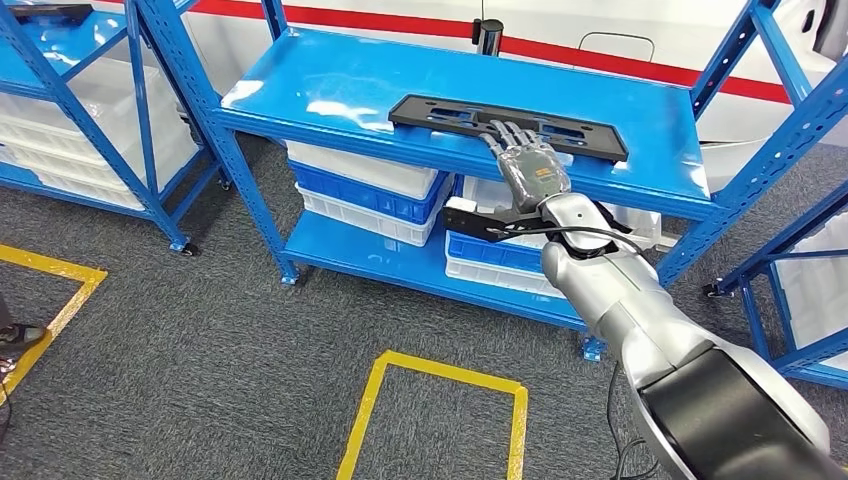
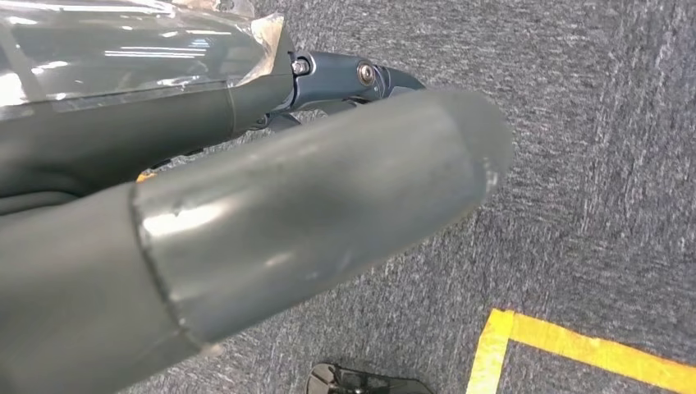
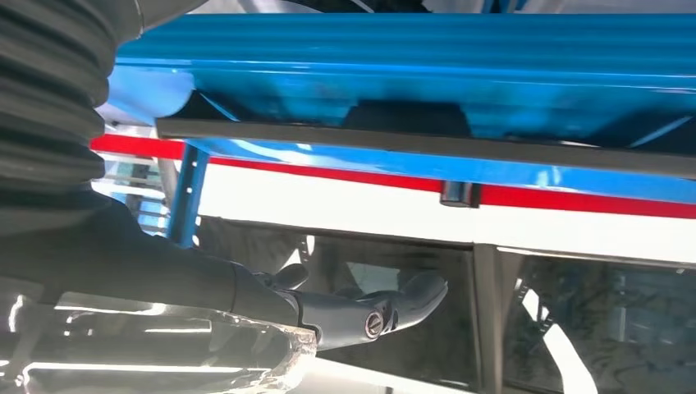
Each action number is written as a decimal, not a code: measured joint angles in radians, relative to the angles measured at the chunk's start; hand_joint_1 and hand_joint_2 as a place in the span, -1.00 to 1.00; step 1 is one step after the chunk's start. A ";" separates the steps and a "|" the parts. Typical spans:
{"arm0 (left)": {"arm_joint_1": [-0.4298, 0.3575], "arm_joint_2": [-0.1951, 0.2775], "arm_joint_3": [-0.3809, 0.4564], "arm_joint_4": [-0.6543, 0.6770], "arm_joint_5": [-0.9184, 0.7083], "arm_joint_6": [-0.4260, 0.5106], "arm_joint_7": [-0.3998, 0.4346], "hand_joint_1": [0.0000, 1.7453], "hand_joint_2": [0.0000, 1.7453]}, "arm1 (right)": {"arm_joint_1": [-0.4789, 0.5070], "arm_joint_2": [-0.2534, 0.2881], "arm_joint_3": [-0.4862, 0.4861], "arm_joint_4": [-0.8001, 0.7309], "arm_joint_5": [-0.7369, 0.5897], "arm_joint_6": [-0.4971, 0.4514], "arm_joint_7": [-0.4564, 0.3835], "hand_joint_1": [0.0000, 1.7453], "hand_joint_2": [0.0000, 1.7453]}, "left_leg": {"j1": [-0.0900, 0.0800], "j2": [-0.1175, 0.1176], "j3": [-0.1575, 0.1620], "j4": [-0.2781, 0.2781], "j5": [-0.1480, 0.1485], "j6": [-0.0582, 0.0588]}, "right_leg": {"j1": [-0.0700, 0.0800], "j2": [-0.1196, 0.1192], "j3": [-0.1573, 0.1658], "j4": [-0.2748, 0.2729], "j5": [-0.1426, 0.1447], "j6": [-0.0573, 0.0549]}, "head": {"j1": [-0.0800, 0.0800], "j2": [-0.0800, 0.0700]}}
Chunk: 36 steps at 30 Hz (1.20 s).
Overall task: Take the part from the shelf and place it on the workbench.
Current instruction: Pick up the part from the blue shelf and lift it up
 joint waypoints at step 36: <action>-0.004 0.007 0.001 0.008 -0.002 -0.002 0.001 -1.00 -1.00 | 0.016 0.002 -0.032 -0.006 0.027 0.006 -0.015 -1.00 1.00 | 0.023 0.003 -0.100 -0.008 0.099 -0.010 | 0.011 0.020 -0.101 0.175 -0.086 -0.020 | -0.005 0.000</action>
